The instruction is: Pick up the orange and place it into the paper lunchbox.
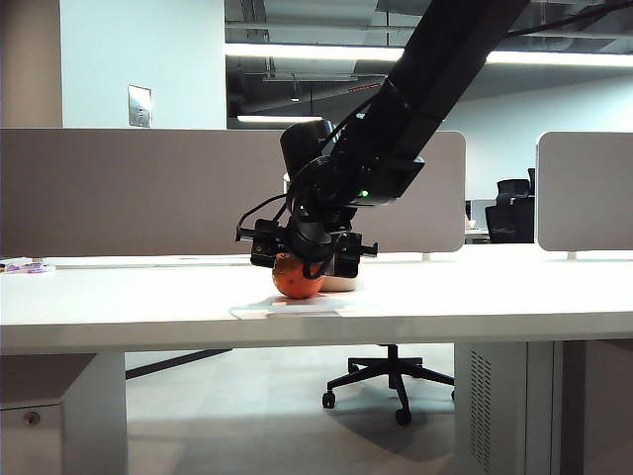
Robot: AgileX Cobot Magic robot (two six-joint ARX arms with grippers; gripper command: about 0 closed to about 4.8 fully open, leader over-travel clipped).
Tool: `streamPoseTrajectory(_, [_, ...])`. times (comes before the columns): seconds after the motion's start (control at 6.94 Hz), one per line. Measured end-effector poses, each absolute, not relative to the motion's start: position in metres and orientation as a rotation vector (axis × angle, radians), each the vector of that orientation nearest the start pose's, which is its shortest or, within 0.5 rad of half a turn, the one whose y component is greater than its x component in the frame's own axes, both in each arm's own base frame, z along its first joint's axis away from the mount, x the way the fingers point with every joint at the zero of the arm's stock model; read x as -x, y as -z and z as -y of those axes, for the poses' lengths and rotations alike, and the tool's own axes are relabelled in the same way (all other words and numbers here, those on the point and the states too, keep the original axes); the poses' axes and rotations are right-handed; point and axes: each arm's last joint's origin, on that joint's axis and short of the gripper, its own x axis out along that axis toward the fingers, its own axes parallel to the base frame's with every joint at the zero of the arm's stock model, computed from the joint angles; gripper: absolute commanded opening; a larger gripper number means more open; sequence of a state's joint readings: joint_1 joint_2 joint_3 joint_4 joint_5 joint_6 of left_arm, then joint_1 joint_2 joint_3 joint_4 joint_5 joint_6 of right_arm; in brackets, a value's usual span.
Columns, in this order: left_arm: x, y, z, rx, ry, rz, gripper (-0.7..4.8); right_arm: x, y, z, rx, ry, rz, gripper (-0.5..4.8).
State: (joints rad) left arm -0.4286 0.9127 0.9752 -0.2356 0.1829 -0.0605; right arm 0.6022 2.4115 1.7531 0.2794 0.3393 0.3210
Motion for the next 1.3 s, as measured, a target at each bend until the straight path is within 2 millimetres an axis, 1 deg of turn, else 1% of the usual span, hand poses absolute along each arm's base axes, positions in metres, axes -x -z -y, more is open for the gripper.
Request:
streamPoseTrajectory(0.29, [-0.174,-0.371,0.085,0.037,0.604,-0.193,-0.06,-0.444,-0.144,-0.298,-0.143,-0.265,-0.402,2.60])
streamPoseTrajectory(0.43, [-0.174,-0.370,0.085,0.034,0.597,-0.198,-0.06,-0.435,-0.166,-0.299,-0.116,-0.304,-0.452,2.60])
streamPoseTrajectory(0.58, [-0.173,-0.361,0.084,-0.006,0.574,-0.293,-0.06,-0.425,-0.228,-0.291,-0.046,-0.333,-0.330,2.60])
streamPoseTrajectory(0.72, [-0.173,-0.361,0.084,-0.006,0.574,-0.293,-0.06,-0.424,-0.234,-0.290,-0.025,-0.328,-0.312,2.60])
streamPoseTrajectory(0.86, [-0.173,-0.361,0.084,-0.006,0.575,-0.293,-0.06,-0.425,-0.252,-0.281,0.022,-0.299,-0.255,2.60])
streamPoseTrajectory(1.15, [-0.173,-0.361,0.084,-0.006,0.574,-0.293,-0.06,-0.430,-0.256,-0.271,0.025,-0.282,-0.246,2.60])
streamPoseTrajectory(1.3, [-0.173,-0.361,0.084,-0.005,0.574,-0.289,-0.06,-0.442,-0.257,-0.251,0.022,-0.241,-0.247,2.60])
